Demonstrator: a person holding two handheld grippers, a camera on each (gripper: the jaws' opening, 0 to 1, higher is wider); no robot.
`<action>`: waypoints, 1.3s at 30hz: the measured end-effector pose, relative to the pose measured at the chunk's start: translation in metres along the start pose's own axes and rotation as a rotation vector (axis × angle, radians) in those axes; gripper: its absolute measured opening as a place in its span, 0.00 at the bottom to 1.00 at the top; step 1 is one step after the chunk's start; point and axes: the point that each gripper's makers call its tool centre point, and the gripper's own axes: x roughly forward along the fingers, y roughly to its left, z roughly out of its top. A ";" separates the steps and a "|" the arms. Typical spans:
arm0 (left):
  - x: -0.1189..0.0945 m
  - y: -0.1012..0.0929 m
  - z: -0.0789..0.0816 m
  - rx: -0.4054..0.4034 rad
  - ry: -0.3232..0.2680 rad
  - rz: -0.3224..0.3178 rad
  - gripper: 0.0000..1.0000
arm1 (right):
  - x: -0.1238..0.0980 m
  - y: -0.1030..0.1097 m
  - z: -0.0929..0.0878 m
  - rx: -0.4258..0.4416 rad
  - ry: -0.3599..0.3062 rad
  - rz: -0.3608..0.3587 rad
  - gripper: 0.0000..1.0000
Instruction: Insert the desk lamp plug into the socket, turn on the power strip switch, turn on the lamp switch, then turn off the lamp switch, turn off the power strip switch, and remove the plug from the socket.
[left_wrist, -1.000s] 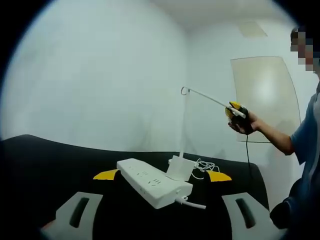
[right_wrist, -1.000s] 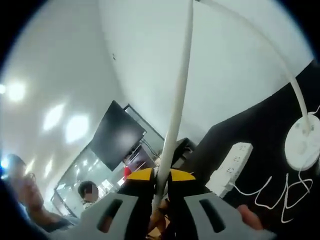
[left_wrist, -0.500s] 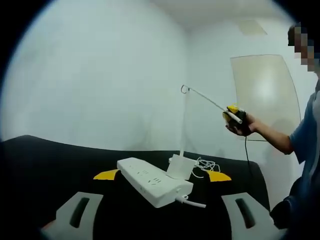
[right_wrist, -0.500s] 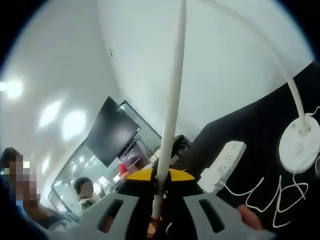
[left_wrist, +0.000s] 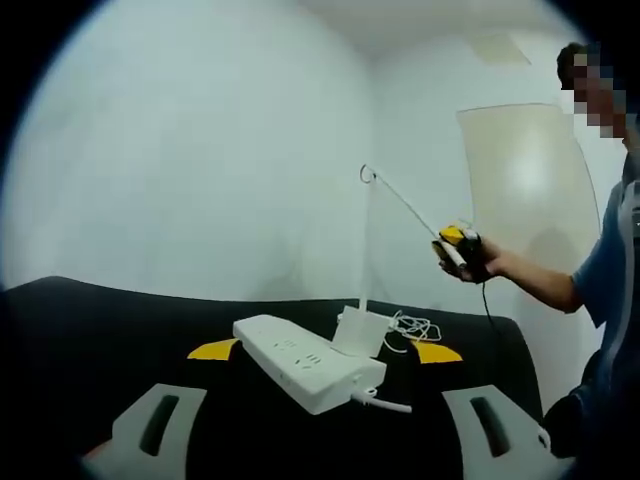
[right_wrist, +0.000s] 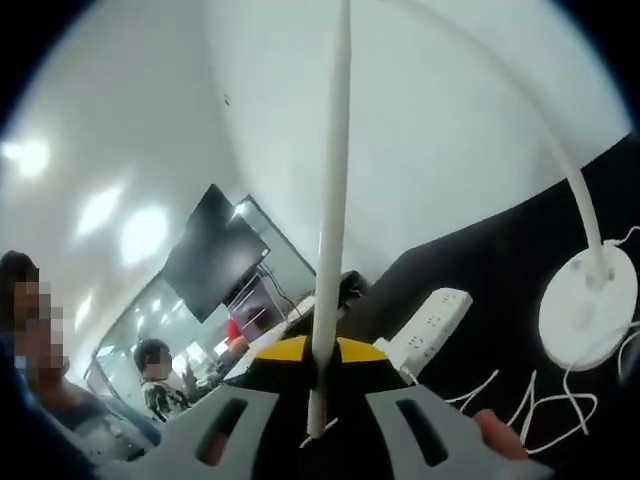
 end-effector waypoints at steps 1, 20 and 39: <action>-0.001 -0.004 0.000 0.002 0.001 0.000 0.63 | 0.000 -0.003 -0.001 -0.009 0.005 -0.003 0.11; -0.001 -0.006 -0.007 0.047 0.031 -0.014 0.63 | -0.004 -0.037 -0.012 -0.100 0.012 0.009 0.11; 0.000 -0.002 -0.011 0.072 0.052 -0.029 0.64 | -0.009 -0.080 -0.005 -0.202 0.061 -0.023 0.11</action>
